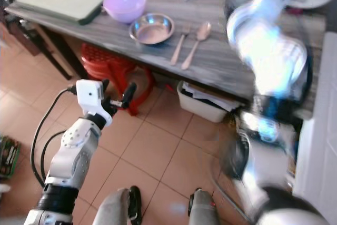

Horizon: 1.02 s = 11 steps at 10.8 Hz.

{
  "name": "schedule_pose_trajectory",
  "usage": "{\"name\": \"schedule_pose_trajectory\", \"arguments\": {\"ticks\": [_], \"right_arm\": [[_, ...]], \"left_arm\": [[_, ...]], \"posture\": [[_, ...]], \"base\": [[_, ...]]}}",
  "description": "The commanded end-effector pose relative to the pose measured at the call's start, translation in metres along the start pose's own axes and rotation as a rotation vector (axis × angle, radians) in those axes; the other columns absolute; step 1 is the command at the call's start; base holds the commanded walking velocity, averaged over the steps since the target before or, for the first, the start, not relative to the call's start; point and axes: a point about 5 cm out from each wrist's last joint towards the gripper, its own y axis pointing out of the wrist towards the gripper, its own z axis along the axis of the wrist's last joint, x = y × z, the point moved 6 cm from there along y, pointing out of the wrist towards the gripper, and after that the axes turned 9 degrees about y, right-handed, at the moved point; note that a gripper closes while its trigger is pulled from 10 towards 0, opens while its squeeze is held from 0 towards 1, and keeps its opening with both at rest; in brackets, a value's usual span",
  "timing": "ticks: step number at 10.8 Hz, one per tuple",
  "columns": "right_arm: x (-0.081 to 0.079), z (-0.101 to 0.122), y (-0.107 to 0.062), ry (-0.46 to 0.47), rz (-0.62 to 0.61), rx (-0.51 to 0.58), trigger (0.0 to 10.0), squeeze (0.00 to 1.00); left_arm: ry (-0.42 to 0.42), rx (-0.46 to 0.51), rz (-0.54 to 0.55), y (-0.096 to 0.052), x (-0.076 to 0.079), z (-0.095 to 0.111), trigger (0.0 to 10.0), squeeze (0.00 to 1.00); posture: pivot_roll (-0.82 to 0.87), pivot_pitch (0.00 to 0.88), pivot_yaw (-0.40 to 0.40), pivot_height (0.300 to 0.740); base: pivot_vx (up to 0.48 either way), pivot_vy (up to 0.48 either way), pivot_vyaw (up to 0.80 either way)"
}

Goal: Setting the table

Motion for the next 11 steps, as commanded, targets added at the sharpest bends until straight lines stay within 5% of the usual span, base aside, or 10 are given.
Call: {"name": "schedule_pose_trajectory", "arguments": {"ticks": [1,3,7,9,10,11], "right_arm": [[-0.003,0.007,-0.007,-0.105,-0.008,0.039,10.0,0.0],[0.041,0.002,-0.016,-0.675,-0.163,0.098,10.0,0.0],[0.06,-0.045,-0.033,-0.984,0.068,-0.148,10.0,0.0],[0.075,-0.061,-0.038,-1.055,0.103,-0.243,10.0,0.0],[0.077,-0.061,-0.039,-1.065,0.109,-0.246,10.0,0.26],[0.078,-0.059,-0.041,-1.089,0.124,-0.252,10.0,1.0]], "left_arm": [[0.008,-0.015,0.017,-0.003,-0.005,-0.005,10.0,0.0],[0.007,-0.016,0.008,-0.003,-0.003,-0.006,10.0,0.0],[0.006,-0.02,-0.005,-0.002,0.0,-0.007,10.0,0.0],[0.009,-0.03,-0.001,-0.004,-0.001,-0.01,10.0,0.0],[0.01,-0.032,0.0,-0.004,-0.002,-0.01,10.0,0.0],[0.012,-0.036,0.001,-0.005,-0.002,-0.011,10.0,0.0]], "posture": [[-0.12,0.138,0.083,0.74],[-0.13,0.137,0.087,0.74],[-0.14,0.136,0.084,0.74],[-0.14,0.142,0.084,0.74],[-0.14,0.145,0.086,0.74],[-0.14,0.149,0.086,0.74]], "base": [[0.0,0.0,0.0],[0.0,0.0,0.0],[0.0,0.0,0.0],[0.0,0.0,0.0],[0.0,0.0,0.0],[0.0,0.0,0.0]]}}
